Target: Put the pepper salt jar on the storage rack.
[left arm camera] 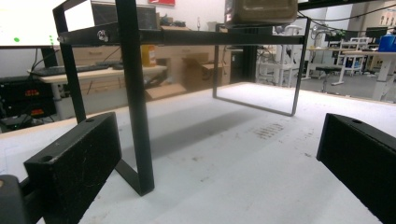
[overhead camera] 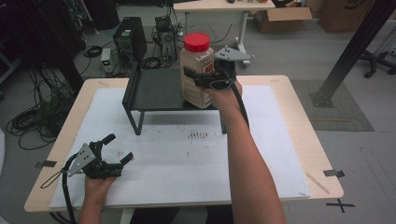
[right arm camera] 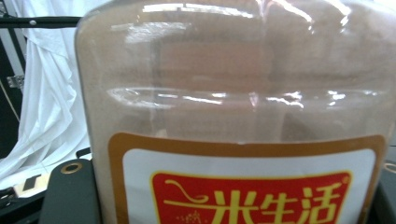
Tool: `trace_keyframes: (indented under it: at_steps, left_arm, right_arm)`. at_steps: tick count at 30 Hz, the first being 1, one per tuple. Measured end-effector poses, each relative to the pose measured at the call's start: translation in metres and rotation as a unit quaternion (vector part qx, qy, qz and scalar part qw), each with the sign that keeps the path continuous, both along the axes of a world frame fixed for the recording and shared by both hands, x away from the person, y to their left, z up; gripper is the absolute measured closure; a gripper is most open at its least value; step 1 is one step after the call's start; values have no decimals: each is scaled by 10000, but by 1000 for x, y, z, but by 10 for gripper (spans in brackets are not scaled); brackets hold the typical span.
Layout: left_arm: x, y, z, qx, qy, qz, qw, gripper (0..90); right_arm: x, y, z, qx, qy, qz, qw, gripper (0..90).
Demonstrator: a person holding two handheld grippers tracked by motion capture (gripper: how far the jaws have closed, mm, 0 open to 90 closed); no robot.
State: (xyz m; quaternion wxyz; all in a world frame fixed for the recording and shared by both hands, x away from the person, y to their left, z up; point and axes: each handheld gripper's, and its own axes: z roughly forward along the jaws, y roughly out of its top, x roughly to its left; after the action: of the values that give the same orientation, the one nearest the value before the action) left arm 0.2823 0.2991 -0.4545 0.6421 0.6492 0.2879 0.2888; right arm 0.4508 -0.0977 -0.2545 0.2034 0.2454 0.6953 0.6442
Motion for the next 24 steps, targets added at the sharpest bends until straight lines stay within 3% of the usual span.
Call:
trace_keyframes:
  at_steps: [15,21,24]
  left_arm:
    - [0,0,0,2,-2,1,10000,2]
    - [0,0,0,3,-11,2,10000,2]
    - [0,0,0,2,-2,0,10000,2]
  right_arm:
    - [12,10,-11,1,60,-294,9996,243]
    - [11,9,-19,90,-201,-321,9992,243]
    - [10,10,-19,56,-201,-338,9992,244]
